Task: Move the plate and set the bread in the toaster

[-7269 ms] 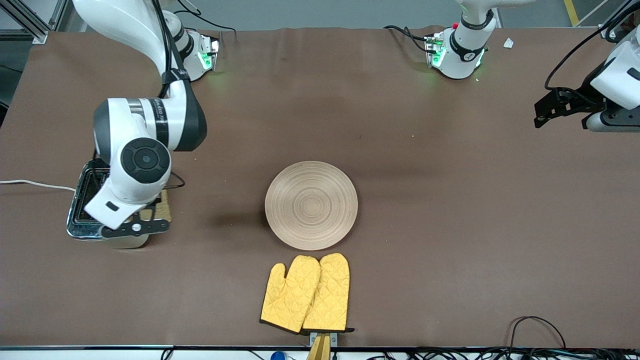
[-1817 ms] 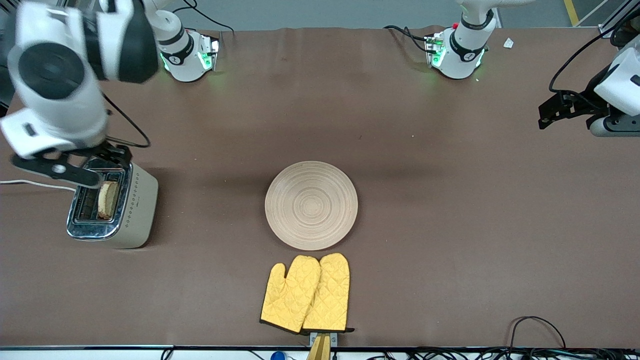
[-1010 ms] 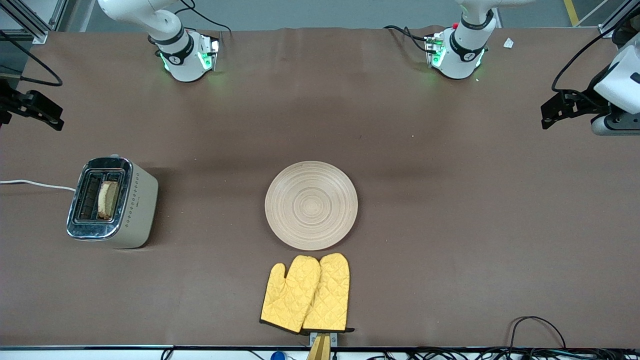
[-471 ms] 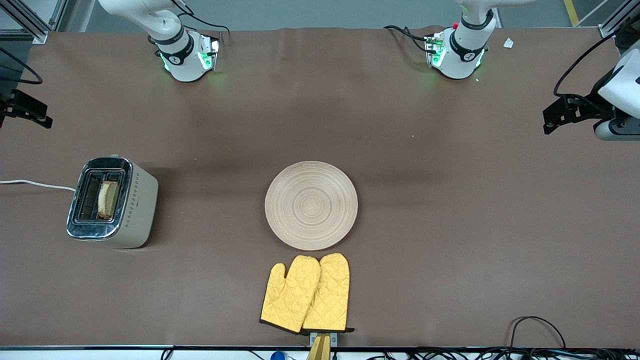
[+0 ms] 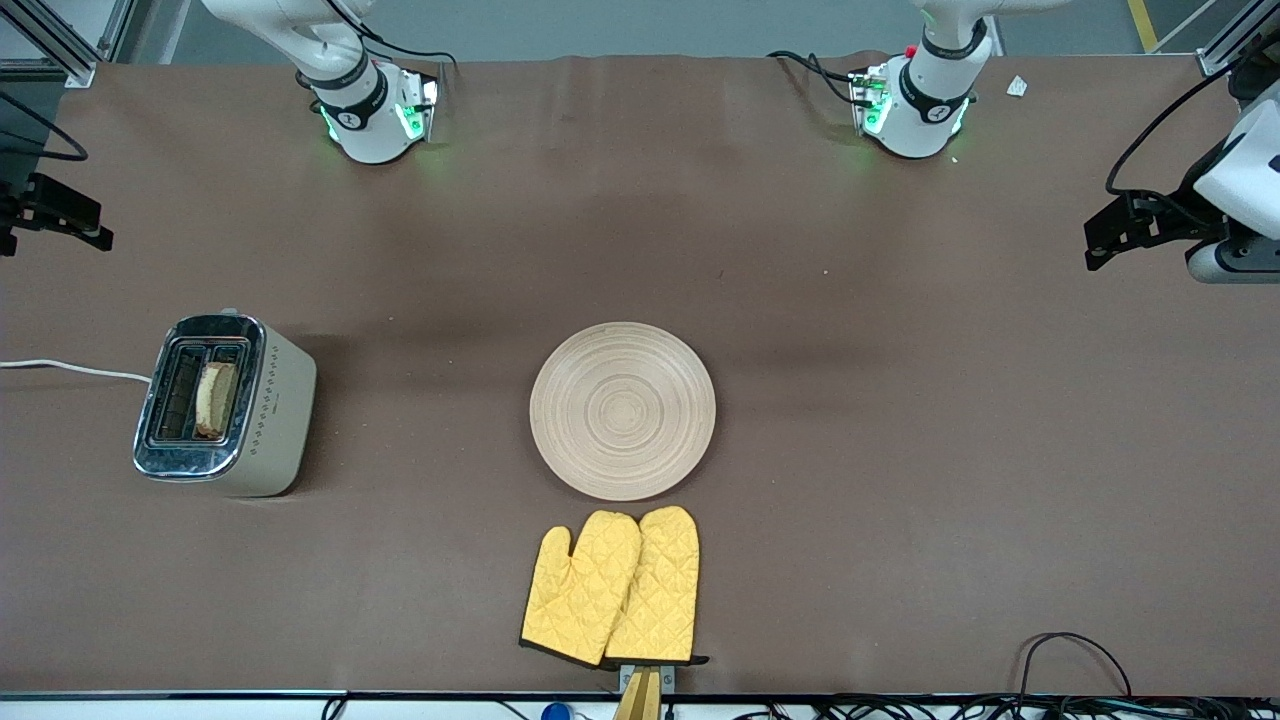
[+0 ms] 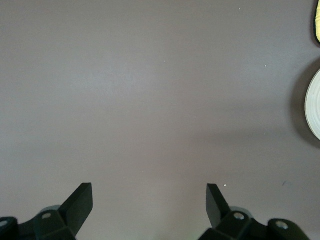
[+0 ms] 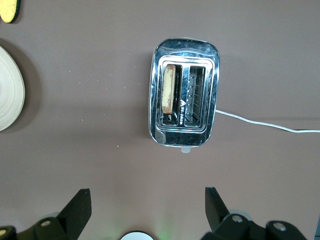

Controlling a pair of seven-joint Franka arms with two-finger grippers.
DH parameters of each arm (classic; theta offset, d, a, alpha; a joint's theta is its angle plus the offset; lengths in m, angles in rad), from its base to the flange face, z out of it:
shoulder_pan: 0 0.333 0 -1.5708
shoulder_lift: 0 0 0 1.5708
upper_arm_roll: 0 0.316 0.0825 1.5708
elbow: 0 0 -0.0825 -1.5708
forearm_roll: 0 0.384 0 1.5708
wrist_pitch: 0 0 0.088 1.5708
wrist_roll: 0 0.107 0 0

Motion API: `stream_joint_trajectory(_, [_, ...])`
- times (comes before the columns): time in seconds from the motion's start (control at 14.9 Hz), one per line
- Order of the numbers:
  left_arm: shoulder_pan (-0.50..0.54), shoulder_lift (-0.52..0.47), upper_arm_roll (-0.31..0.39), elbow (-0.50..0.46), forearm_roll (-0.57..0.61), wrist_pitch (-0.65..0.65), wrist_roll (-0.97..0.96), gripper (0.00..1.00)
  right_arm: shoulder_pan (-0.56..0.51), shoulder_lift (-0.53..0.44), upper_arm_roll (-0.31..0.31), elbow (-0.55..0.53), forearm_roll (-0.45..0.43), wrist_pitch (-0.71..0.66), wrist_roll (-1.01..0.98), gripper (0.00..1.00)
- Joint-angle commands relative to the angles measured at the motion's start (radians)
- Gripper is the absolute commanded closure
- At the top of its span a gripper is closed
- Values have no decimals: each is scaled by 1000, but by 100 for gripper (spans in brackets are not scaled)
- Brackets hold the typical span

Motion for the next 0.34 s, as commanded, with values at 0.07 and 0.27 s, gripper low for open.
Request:
stream_joint_trajectory(0.07, [0, 10, -2, 24, -54, -18, -1, 0, -121, -33, 123, -24, 16, -3, -10, 0])
stream_joint_trajectory(0.27, [-1, 10, -1, 24, -41, -29, -1, 0, -125, -33, 125, -23, 16, -3, -10, 0])
